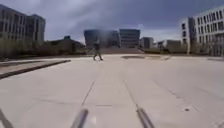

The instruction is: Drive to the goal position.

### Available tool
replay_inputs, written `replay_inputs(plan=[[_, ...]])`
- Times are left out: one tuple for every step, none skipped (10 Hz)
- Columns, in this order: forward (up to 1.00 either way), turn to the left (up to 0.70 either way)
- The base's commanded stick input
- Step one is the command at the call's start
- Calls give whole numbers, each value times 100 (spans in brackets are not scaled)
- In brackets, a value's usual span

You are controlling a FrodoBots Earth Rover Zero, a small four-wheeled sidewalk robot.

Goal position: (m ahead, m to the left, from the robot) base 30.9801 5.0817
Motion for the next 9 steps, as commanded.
replay_inputs(plan=[[100,0],[100,0],[100,0],[100,0],[100,0],[100,0],[100,0],[100,0],[100,0]])
